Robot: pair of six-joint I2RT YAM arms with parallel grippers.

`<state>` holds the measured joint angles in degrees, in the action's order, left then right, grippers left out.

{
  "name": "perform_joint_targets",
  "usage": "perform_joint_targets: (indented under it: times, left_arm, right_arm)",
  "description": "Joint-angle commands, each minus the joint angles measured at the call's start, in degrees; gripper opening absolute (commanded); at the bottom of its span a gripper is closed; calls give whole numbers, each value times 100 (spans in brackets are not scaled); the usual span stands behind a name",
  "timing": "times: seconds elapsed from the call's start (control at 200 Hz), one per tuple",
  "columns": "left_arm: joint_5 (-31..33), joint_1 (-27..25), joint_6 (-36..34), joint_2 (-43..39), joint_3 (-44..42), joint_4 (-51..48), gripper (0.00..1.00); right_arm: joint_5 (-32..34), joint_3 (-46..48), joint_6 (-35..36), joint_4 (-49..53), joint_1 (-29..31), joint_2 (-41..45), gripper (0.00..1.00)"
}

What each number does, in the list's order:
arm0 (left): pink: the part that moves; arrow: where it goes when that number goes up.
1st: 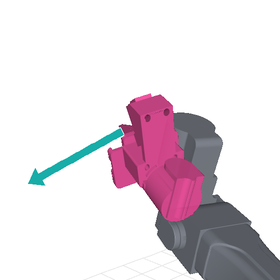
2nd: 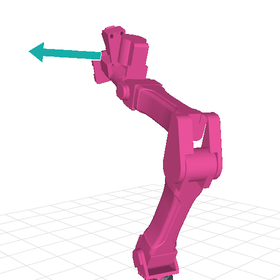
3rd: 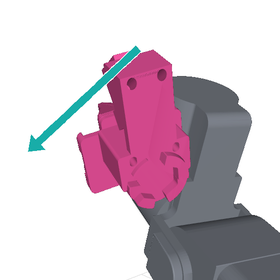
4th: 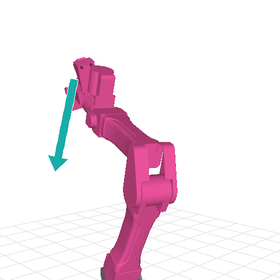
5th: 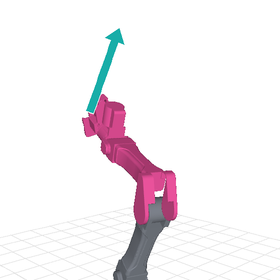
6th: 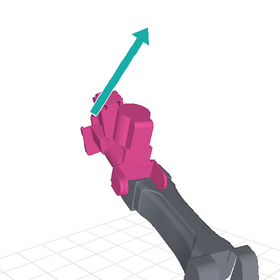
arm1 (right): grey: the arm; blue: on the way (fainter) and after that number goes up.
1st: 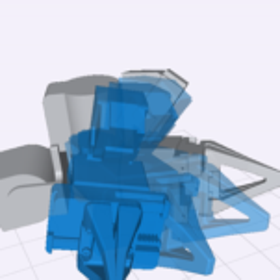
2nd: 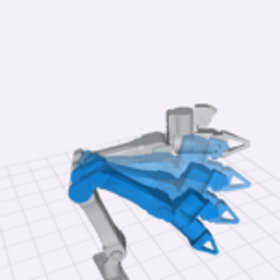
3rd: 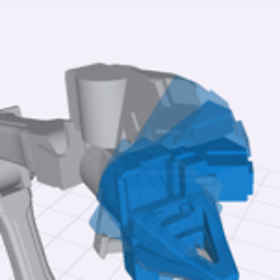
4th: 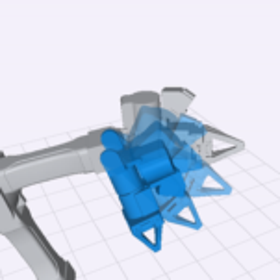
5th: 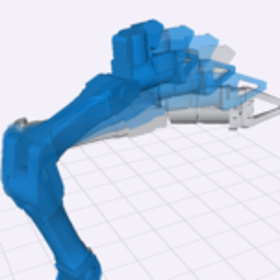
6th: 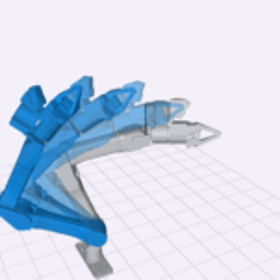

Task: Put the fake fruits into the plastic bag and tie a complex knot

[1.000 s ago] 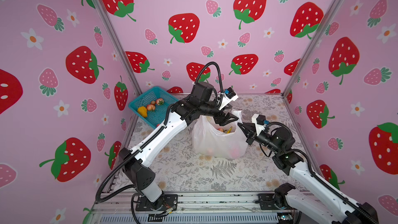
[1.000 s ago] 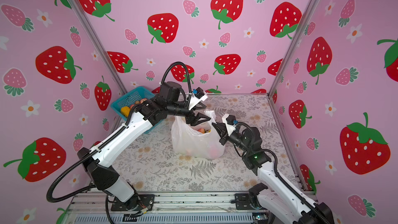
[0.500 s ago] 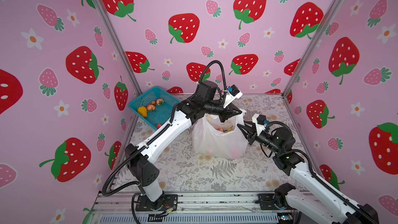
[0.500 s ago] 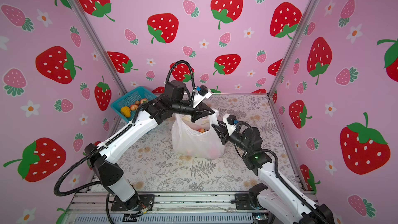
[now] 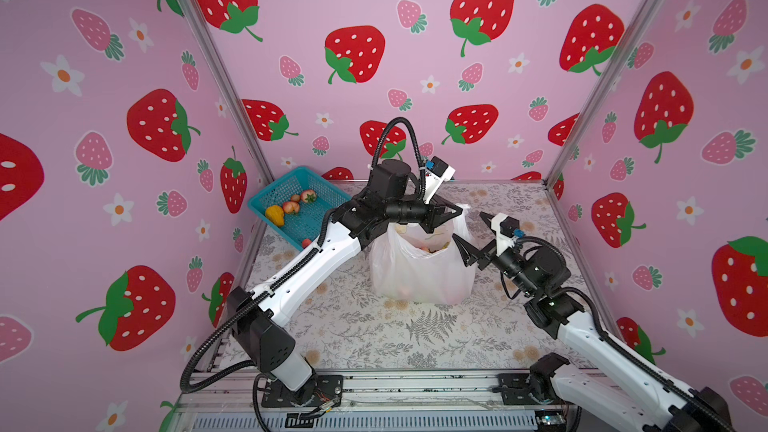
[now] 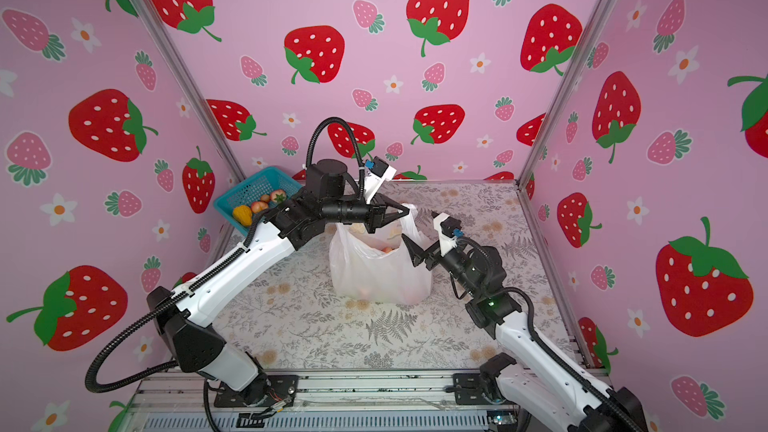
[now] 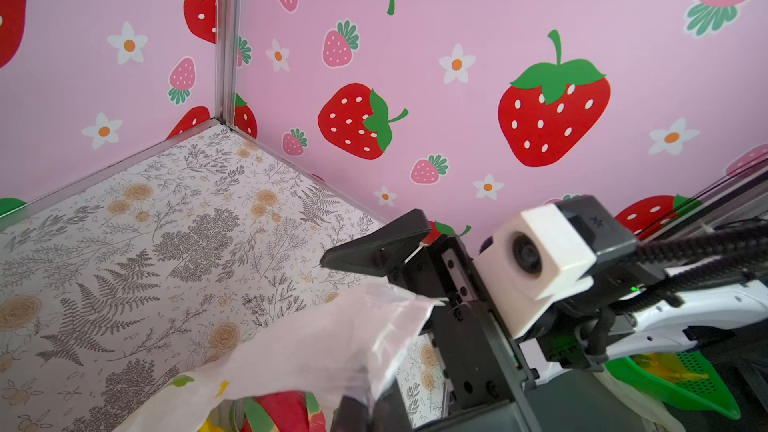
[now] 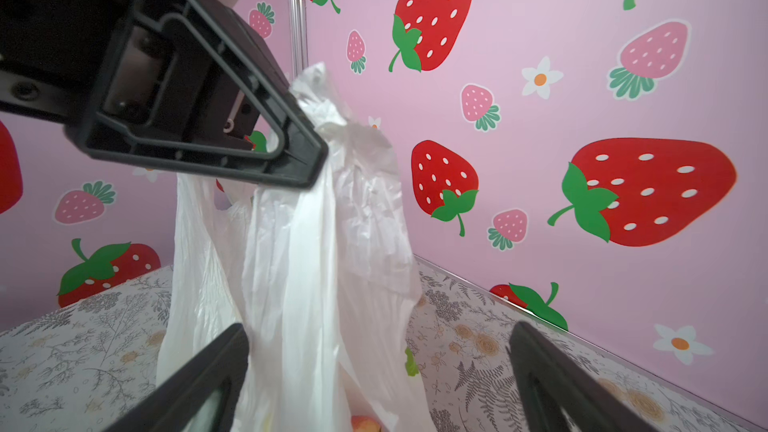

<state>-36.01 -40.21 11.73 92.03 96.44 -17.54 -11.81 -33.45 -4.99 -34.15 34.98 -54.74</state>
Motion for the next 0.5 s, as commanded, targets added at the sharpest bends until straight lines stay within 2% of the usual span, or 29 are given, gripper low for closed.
perform_joint_targets:
  times: [0.0,0.08,0.15,0.215,0.265,0.325,0.385,0.435,0.495]
  left_arm:
    - [-4,-22,360,-141,-6,320,0]
    - [3,-22,426,-152,-9,308,0]
    - [-10,3,576,-163,-6,364,0]
    - [-36,14,747,-159,-26,433,0]
    - [-38,32,856,-151,-44,462,0]
    - [-13,48,975,-134,-71,459,0]
    - [13,53,1104,-117,-95,486,0]
    - [17,53,1255,-106,-136,542,0]
    - [4,48,1480,-98,-182,639,0]
  right_arm:
    - [58,-289,59,-708,53,-515,93]
    - [-5,-175,82,-1056,51,-931,65]
    - [57,94,-9,-1293,11,-1273,46]
    - [139,450,-208,-1582,-33,-1492,32]
    - [158,730,-380,-1833,-33,-1521,26]
    - [143,917,-524,-1980,-34,-1390,24]
    - [205,942,-605,-1999,-5,-1211,29]
    - [306,892,-616,-1990,46,-1096,37]
    - [504,785,-604,-2001,133,-1015,56]
